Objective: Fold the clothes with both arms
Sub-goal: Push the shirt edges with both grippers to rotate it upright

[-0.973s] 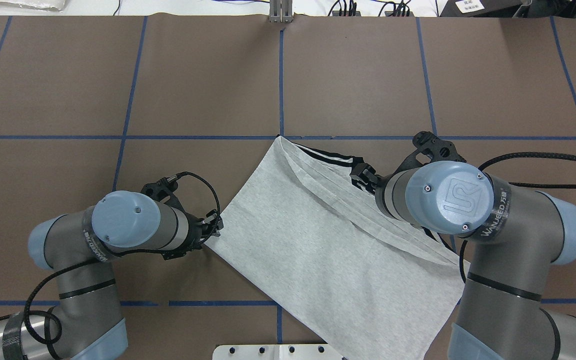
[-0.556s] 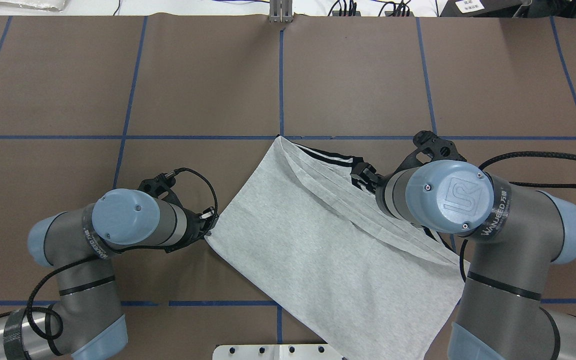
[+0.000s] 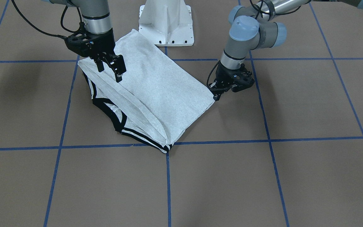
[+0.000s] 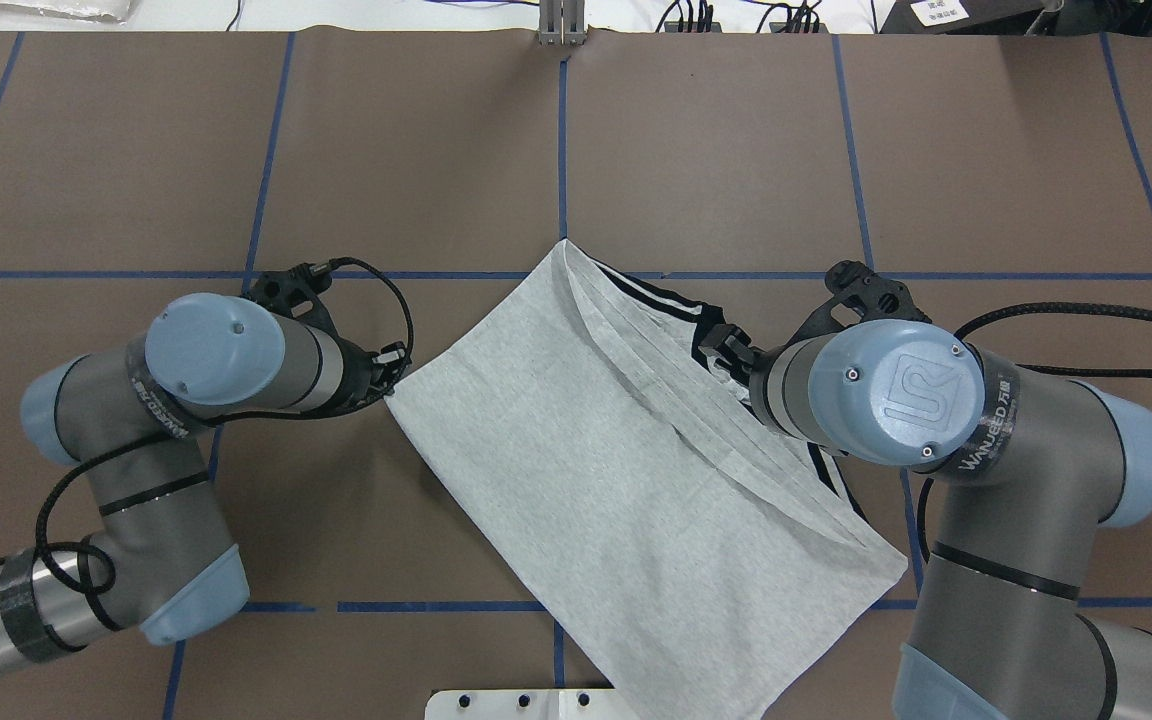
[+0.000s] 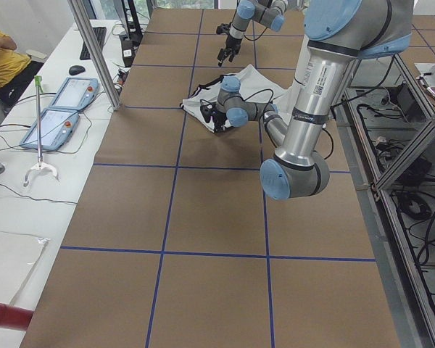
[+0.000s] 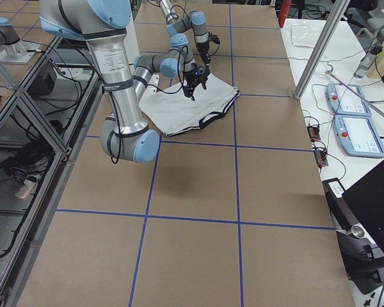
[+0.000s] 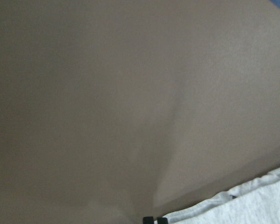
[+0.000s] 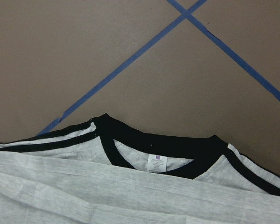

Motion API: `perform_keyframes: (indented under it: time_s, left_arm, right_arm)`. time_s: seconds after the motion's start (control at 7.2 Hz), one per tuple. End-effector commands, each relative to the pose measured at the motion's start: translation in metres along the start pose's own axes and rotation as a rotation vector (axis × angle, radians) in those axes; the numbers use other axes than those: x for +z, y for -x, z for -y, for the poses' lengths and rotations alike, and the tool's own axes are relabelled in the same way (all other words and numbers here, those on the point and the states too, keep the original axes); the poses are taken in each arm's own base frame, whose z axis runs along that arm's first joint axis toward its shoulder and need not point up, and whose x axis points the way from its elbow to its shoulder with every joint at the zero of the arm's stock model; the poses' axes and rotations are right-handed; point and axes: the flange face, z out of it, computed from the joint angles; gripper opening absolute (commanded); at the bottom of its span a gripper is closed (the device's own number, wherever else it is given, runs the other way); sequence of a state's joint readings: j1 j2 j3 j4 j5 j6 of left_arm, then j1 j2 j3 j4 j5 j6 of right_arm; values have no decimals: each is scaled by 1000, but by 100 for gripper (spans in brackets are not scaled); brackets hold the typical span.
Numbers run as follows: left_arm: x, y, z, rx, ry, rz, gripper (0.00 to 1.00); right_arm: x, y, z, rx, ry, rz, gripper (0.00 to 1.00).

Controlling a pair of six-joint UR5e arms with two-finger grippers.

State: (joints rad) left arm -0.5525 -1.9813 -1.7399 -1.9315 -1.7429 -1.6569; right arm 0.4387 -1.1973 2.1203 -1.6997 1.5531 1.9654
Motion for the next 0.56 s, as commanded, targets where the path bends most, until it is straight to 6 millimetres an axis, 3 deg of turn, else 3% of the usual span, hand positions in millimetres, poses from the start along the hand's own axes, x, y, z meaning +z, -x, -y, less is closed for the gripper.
perform_keyframes:
  time_s: [0.0, 0.14, 0.42]
  left_arm:
    - [2, -43, 100, -3, -117, -29, 0]
    - [14, -60, 138, -17, -154, -72, 0]
    - [35, -127, 193, -35, -198, -129, 0]
  right_arm:
    - [3, 0, 1, 1, -4, -5, 100]
    - [3, 0, 0, 1, -1, -6, 100]
    - [3, 1, -4, 0, 5, -5, 100]
